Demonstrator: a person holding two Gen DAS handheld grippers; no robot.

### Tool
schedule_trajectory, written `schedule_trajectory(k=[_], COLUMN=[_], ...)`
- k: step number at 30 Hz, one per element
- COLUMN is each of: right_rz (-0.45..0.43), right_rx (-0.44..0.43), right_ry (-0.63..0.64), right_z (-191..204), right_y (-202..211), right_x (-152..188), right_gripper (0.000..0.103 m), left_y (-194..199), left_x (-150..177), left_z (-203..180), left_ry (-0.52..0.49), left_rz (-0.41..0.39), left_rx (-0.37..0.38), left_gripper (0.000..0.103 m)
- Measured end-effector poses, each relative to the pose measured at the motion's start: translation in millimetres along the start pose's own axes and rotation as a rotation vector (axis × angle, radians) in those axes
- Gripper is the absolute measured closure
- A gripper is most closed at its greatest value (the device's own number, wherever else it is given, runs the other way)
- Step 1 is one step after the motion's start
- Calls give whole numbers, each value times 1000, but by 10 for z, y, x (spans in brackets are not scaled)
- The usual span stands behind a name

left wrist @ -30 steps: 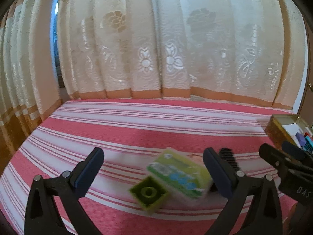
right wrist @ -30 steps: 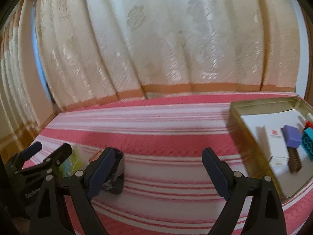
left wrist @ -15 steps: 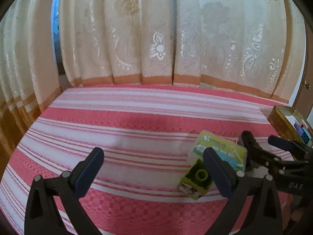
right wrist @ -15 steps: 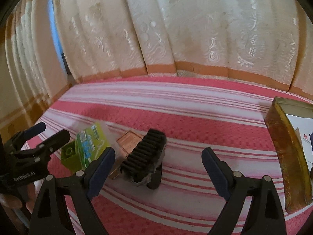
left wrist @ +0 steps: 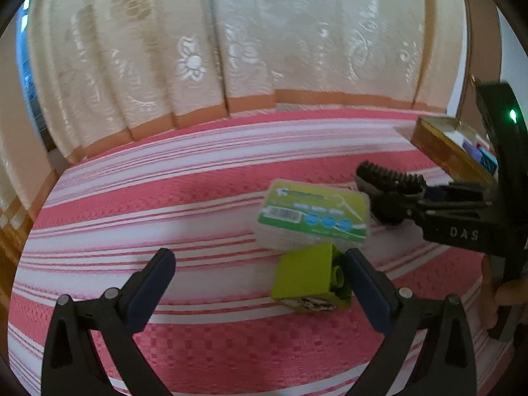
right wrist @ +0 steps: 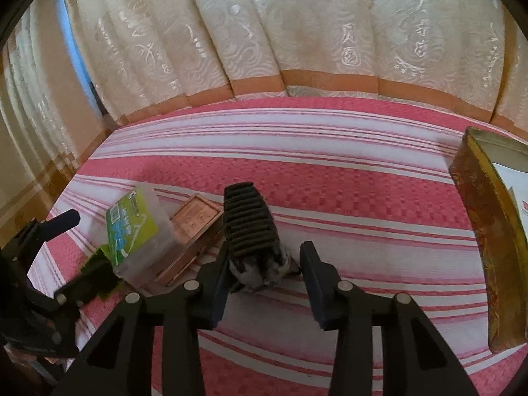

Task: Organize rigid objects
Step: 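Grasp the lime-green brick with the left gripper while the right gripper grasps the black brush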

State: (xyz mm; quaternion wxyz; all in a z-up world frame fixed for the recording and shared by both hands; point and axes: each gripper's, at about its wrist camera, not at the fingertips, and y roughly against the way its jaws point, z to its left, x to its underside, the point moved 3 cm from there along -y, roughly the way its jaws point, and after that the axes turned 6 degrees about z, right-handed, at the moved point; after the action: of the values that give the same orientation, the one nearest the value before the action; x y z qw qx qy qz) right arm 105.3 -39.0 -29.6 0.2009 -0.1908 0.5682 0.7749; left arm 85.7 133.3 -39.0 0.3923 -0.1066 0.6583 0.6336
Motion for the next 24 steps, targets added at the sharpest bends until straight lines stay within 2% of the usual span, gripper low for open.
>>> schedule_trajectory(k=[4, 11, 20, 22, 24], right_rz=[2, 15, 21, 23, 25], right_rx=[-21, -45, -47, -50, -48], right_ry=[7, 14, 37, 46, 54], right_z=[13, 10, 57, 67, 68], right_y=[-23, -85, -149, -149, -145], right_x=[-24, -77, -155, -157, -153], right_gripper=[59, 59, 58, 65, 69], left_y=[-18, 20, -124, -161, -204], left_x=[-12, 12, -23, -24, -16], left_z=[-60, -224, -222, -223, -212], left_ry=[-32, -108, -49, -27, -9], left_rz=[14, 18, 82, 98, 123], left_rx=[-10, 62, 91, 87, 95], left_gripper=[0, 0, 2, 12, 30])
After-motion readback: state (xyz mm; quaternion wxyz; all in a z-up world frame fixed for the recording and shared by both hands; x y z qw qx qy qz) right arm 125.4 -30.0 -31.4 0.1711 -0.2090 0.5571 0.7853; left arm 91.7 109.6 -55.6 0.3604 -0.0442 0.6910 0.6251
